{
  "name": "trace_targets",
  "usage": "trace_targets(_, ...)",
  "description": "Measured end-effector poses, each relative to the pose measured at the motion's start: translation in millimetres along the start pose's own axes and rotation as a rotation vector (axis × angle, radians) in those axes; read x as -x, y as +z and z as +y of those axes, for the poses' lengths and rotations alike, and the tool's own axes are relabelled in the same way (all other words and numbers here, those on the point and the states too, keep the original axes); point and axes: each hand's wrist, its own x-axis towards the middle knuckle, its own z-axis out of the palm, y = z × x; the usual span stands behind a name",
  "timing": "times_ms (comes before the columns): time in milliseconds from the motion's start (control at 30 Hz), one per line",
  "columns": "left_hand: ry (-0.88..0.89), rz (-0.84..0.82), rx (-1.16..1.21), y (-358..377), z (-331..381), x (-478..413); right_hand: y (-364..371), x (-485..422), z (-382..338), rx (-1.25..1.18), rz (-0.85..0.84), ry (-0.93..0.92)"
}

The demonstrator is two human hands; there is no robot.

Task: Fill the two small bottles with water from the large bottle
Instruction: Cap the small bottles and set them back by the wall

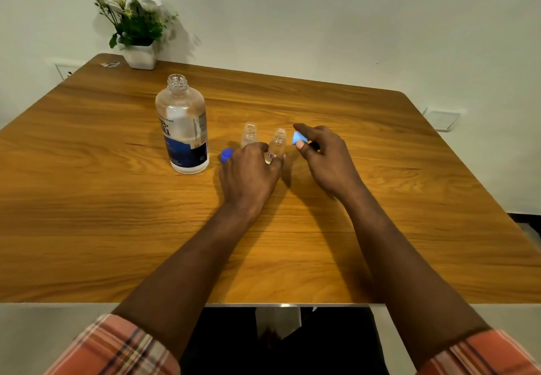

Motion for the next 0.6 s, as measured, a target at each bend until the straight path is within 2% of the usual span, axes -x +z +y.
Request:
trace_targets(300,0.09,-0.04,-0.04,-5.4,5.3,7.8,-17.4,7.4,-8.7,-0.205,0.148,-0.003)
trace_targets(600,0.158,-0.066,-0.098,-10.2,9.9,13.4,-17.7,18.6,-1.2,-0.274,0.175,-0.006)
